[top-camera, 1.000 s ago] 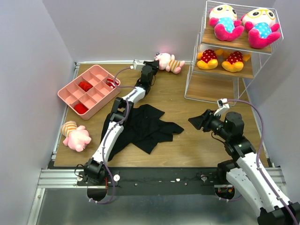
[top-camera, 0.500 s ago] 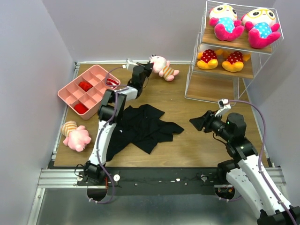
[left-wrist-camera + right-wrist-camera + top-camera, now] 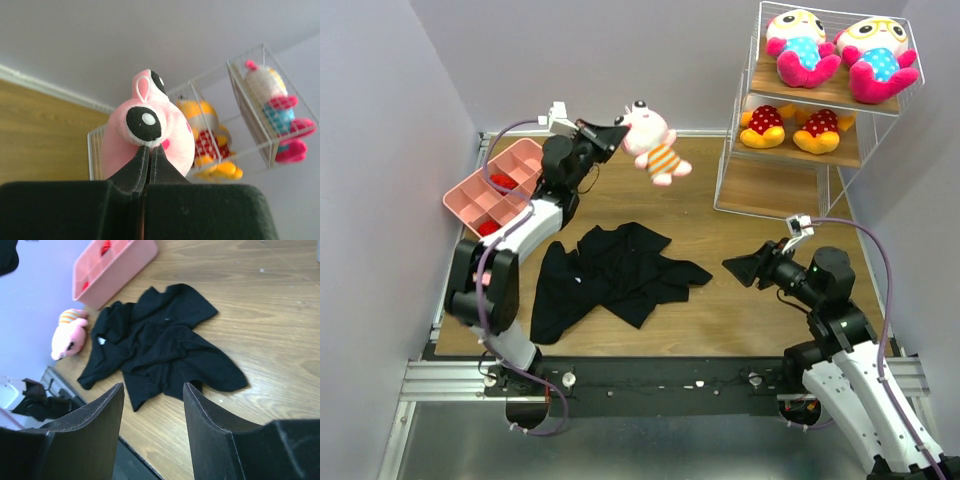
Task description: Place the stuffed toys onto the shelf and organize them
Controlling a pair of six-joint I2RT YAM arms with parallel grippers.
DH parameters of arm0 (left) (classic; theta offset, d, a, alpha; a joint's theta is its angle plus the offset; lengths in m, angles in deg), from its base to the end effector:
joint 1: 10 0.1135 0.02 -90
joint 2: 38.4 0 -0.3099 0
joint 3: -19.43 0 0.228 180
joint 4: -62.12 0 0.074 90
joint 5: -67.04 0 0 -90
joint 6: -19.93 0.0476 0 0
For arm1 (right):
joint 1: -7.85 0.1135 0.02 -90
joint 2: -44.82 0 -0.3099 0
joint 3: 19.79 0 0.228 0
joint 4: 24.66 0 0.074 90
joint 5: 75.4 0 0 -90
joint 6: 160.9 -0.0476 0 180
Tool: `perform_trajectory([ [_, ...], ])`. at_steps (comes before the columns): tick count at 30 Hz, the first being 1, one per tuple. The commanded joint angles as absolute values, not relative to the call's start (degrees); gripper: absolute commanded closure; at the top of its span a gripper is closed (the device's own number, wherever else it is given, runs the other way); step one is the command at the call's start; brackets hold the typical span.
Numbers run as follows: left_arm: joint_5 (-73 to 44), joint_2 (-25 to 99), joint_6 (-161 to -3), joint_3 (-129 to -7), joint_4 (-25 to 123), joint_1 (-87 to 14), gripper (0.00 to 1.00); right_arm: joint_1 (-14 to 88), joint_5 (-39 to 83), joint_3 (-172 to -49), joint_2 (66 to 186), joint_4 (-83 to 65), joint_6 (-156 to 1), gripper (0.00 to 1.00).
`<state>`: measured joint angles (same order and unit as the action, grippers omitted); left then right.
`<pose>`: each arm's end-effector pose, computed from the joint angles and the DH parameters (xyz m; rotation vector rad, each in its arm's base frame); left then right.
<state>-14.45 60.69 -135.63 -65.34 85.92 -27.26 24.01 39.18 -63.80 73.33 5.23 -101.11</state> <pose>0.3888 -0.1282 0.3831 -0.5042 1.4536 -1.2826 0.0723 0.0416 0.2932 -0.0854 1.9046 0.9506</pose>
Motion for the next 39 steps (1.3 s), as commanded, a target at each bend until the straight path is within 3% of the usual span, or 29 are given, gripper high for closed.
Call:
perform_trajectory([
  [1, -5.7, 50.1, -130.8, -56.8, 72.5, -27.3, 1.0, 24.3, 45.6, -63.1, 72.1, 1.8, -102.7, 0.41],
  [8, 4.6, 36.9, -126.1, -50.4, 59.4, -28.3, 1.0, 24.3, 51.6, -60.2, 71.6, -2.8, -103.4, 0.41],
  [14, 16.8, 33.2, -119.8, -47.9, 56.5, -30.4, 1.0, 24.4, 60.0, -56.8, 72.3, -10.6, -107.0, 0.36],
  [18, 21.2, 32.9, -122.5, -44.3, 63.3, -31.6, 1.0, 24.4, 62.1, -53.3, 73.8, -22.2, -113.2, 0.34],
  [22, 26.7, 35.8, -136.7, -37.5, 87.0, -31.2, 1.0, 24.5, 62.3, -52.4, 79.3, -28.6, -115.5, 0.32],
  [25, 27.8, 37.8, -142.5, -35.5, 93.6, -31.1, 1.0, 26.9, 60.8, -53.1, 83.4, -30.4, -114.7, 0.3],
  [39, 27.0, 34.6, -139.9, -35.0, 90.3, -30.1, 1.0, 43.1, 43.5, -56.8, 93.7, -36.0, -113.6, 0.3],
])
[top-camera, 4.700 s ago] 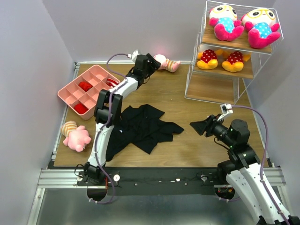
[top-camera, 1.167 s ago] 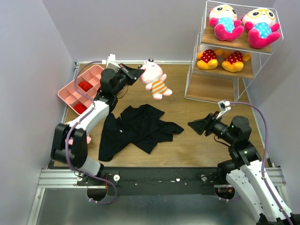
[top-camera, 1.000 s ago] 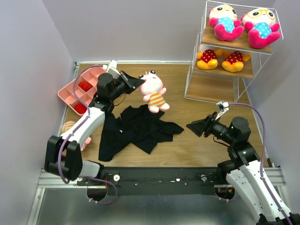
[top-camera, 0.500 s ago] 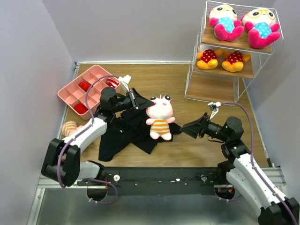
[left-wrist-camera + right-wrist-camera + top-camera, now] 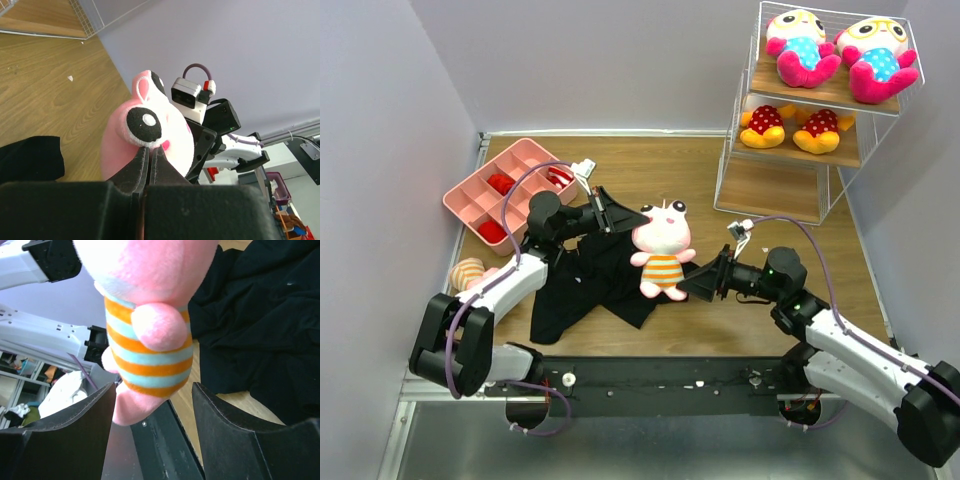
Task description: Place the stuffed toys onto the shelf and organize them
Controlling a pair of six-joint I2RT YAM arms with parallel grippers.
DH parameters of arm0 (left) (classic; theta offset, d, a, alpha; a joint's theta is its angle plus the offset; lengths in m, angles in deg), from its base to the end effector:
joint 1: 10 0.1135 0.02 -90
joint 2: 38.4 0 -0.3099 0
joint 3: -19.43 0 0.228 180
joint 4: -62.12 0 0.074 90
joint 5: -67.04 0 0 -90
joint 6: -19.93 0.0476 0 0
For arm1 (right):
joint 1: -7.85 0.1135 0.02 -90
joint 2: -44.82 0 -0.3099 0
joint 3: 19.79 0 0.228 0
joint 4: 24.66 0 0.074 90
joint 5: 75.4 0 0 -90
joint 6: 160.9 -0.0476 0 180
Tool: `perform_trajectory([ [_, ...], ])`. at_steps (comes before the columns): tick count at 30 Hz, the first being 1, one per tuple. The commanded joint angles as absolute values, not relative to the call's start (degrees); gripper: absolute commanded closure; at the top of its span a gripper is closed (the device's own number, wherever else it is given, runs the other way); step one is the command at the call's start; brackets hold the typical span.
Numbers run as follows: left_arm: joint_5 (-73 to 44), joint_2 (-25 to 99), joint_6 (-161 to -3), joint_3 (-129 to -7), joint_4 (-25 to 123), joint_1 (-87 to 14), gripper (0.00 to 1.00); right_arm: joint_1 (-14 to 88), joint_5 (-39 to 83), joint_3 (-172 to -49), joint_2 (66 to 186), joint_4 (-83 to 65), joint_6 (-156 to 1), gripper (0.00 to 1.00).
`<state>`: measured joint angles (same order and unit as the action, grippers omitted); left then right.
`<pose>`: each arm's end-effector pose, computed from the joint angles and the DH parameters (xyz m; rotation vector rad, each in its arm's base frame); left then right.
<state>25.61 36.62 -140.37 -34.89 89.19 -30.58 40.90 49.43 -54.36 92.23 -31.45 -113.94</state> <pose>0.2290 -0.1241 0.3440 0.0606 1.8228 -1.8125 0.1067 0.1019 0.2791 -0.3539 1.8618 1.4618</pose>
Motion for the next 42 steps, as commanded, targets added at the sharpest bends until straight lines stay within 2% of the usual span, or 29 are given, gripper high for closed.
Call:
perform_trajectory([
  [1, 27.0, 34.5, -139.8, -35.1, 90.2, -30.1, 1.0, 43.3, 43.3, -56.9, 94.0, -36.4, -113.8, 0.31],
  [6, 26.5, 34.0, -138.8, -35.1, 88.8, -30.0, 1.0, 45.0, 42.0, -58.1, 96.1, -39.2, -114.8, 0.34],
  [8, 26.6, 34.2, -139.1, -35.2, 88.8, -30.0, 1.0, 45.5, 41.5, -58.4, 97.1, -39.5, -115.0, 0.39],
  [9, 26.7, 34.3, -139.0, -35.3, 88.8, -30.0, 1.0, 45.8, 41.3, -58.6, 97.4, -39.5, -115.0, 0.44],
  [10, 26.7, 34.4, -139.0, -35.4, 88.7, -29.9, 1.0, 45.9, 41.3, -58.4, 97.7, -39.6, -115.2, 0.58],
  [12, 26.6, 34.3, -138.7, -35.5, 88.2, -29.8, 1.0, 46.0, 41.0, -57.8, 98.3, -41.1, -116.0, 0.74],
  [13, 26.6, 34.2, -138.6, -35.8, 87.9, -29.7, 1.0, 46.0, 40.8, -56.8, 98.4, -41.8, -116.3, 0.88],
  [15, 26.7, 34.3, -138.5, -35.7, 87.6, -29.5, 0.91, 46.0, 39.7, -56.0, 98.4, -42.1, -117.2, 0.99],
  [16, 26.5, 34.3, -138.5, -35.8, 87.5, -29.4, 0.83, 46.0, 39.1, -55.6, 98.2, -41.7, -117.4, 0.99],
  [17, 26.5, 34.2, -138.4, -35.9, 87.0, -29.3, 0.63, 45.9, 37.7, -54.9, 97.8, -41.1, -117.5, 0.99],
  [19, 26.1, 33.8, -137.5, -36.3, 85.7, -29.1, 0.45, 46.0, 35.0, -54.4, 95.2, -36.5, -117.7, 0.99],
  [20, 25.6, 33.7, -136.8, -36.6, 82.9, -28.9, 0.31, 46.0, 31.2, -54.4, 94.0, -33.7, -117.7, 0.99],
  [23, 21.7, 31.6, -131.6, -37.9, 73.8, -28.2, 0.15, 46.0, 24.4, -54.0, 88.7, -23.2, -116.3, 0.99],
  [28, 15.2, 28.1, -123.6, -41.2, 62.0, -27.4, 0.01, 45.8, 12.8, -54.2, 82.0, -6.4, -114.6, 0.99],
  [31, 11.5, 26.7, -121.3, -42.4, 55.9, -26.4, 0.01, 44.0, 8.5, -55.5, 82.4, -1.0, -112.5, 0.99],
  [38, 10.0, 25.2, -120.3, -42.1, 54.7, -26.1, 0.01, 30.2, 12.4, -57.7, 84.4, 2.6, -106.2, 0.99],
  [42, 10.0, 25.2, -120.3, -42.1, 54.7, -26.0, 0.01, 21.2, 16.0, -58.4, 87.2, -2.1, -103.2, 0.99],
])
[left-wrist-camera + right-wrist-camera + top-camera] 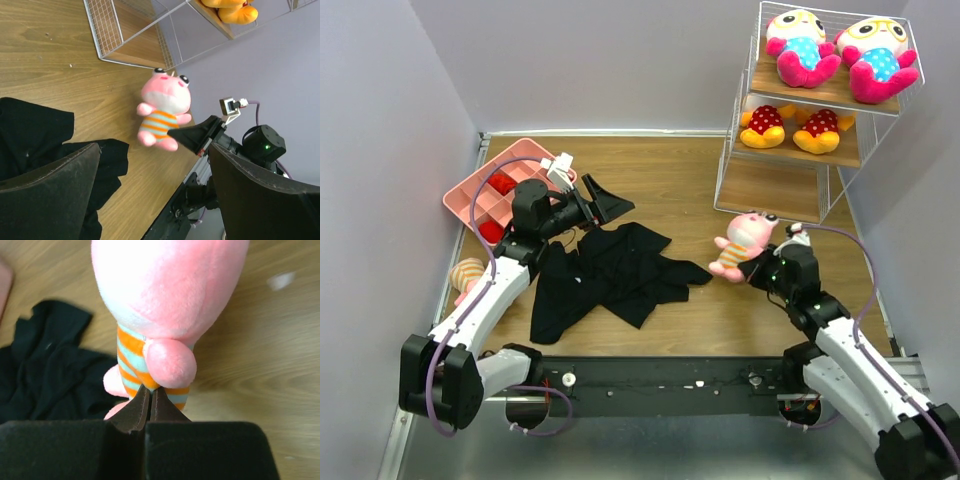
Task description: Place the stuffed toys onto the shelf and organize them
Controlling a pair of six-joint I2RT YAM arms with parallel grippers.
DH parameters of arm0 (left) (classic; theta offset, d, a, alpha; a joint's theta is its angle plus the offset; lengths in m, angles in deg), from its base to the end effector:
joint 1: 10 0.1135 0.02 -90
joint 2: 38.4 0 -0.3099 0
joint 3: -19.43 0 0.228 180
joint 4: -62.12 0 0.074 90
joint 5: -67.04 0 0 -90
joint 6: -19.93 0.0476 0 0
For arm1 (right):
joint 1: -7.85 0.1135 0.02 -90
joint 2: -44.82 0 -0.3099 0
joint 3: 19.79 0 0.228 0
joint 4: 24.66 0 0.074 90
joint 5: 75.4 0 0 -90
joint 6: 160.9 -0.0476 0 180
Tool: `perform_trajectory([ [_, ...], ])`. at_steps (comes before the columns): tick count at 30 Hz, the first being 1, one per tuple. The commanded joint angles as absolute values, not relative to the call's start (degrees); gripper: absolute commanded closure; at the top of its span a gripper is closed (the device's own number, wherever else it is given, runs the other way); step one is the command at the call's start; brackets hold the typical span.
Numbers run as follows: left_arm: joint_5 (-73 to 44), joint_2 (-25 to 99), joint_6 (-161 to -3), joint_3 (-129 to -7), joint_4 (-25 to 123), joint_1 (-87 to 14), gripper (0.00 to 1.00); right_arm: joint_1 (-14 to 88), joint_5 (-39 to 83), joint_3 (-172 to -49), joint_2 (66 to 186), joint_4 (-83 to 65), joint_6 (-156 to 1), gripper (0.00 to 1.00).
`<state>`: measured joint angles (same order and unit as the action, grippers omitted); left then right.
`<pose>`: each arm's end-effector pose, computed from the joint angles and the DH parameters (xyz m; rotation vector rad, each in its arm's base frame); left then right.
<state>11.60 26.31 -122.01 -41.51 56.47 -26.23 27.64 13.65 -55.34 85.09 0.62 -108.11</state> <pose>0.2102 -0.0893 0.3602 -0.1032 1.9167 -1.3600 0.1095 0.0386 0.2343 0.3355 2.1218 0.5761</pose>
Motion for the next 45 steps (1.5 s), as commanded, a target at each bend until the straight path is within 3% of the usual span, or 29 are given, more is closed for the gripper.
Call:
perform_trajectory([
  [1, 10.1, 25.2, -120.5, -42.1, 54.8, -26.0, 0.01, 20.4, 16.5, -58.4, 88.1, -3.6, -102.7, 0.99],
  [18, 10.2, 23.2, -119.8, -42.1, 54.3, -26.0, 0.01, 4.0, 34.9, -67.9, 117.6, -33.2, -102.7, 0.98],
  [34, 10.1, 22.9, -119.6, -42.0, 54.1, -26.0, 0.01, 1.6, 42.5, -80.4, 140.7, -43.2, -109.0, 0.87],
  [37, 10.2, 22.9, -119.6, -42.0, 54.2, -26.0, 0.01, 1.5, 42.5, -83.6, 144.2, -42.8, -108.5, 0.81],
  [41, 10.2, 22.6, -119.6, -42.0, 54.2, -26.0, 0.01, 1.3, 43.1, -87.1, 146.5, -41.1, -107.3, 0.63],
  [45, 10.2, 22.4, -119.9, -41.9, 54.3, -26.0, 0.01, 1.2, 38.0, -88.6, 145.8, -36.2, -106.4, 0.57],
])
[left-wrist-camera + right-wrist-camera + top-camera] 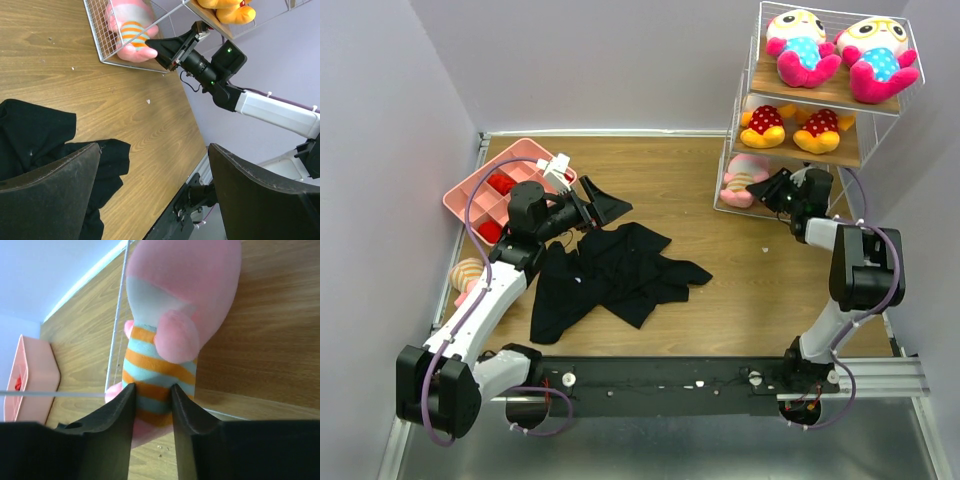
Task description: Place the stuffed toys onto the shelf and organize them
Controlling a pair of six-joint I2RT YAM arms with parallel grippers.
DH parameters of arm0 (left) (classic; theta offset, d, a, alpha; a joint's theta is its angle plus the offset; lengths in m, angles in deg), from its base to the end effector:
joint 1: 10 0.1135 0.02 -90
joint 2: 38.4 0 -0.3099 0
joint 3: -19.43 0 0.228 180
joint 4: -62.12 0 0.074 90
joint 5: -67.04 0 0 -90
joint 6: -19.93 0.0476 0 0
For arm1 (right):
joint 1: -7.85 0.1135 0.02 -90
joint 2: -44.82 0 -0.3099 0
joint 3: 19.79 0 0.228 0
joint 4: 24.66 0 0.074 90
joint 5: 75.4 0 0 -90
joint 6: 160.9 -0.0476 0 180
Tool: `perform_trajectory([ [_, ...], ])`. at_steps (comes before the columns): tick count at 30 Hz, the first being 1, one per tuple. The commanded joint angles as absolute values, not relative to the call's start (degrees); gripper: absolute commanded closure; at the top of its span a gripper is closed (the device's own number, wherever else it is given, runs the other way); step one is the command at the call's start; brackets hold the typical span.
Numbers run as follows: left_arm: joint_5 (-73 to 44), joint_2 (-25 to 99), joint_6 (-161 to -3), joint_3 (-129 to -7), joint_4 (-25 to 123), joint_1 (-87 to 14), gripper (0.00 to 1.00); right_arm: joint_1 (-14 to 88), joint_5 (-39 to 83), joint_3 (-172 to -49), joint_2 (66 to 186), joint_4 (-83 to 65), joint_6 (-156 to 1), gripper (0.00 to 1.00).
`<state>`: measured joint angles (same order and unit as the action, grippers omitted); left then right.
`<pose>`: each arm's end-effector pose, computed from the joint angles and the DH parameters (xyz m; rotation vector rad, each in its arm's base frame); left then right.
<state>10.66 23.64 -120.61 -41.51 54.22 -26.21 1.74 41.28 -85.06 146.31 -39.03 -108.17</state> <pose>0.1990 -0.0853 0.3651 -0.0896 1.9012 -1.3309 0.3740 -0.0185 0.2391 0.4348 1.9490 0.8086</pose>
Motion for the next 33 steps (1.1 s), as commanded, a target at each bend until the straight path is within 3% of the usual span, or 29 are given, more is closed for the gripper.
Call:
perform_trajectory([
  [1, 10.3, 22.6, -120.0, -42.0, 54.4, -26.0, 0.01, 1.2, 37.4, -88.0, 145.4, -35.9, -106.4, 0.55],
  [5, 10.5, 22.5, -120.2, -41.8, 54.9, -26.0, 0.01, 1.3, 33.9, -86.8, 142.4, -32.2, -108.3, 0.5],
  [13, 10.2, 22.5, -119.6, -41.9, 54.4, -26.0, 0.01, 1.3, 24.7, -83.7, 135.1, -20.5, -109.7, 0.47],
  [19, 9.8, 22.3, -119.5, -42.1, 53.9, -26.0, 0.01, 1.3, 25.1, -80.8, 130.1, -15.8, -113.9, 0.45],
  [26, 9.6, 21.7, -119.4, -42.1, 53.8, -26.0, 0.01, 1.3, 25.1, -76.2, 128.6, -13.8, -124.6, 0.43],
  [33, 9.7, 21.6, -119.4, -42.1, 53.7, -26.0, 0.01, 1.3, 23.4, -70.0, 129.7, -21.4, -133.4, 0.41],
])
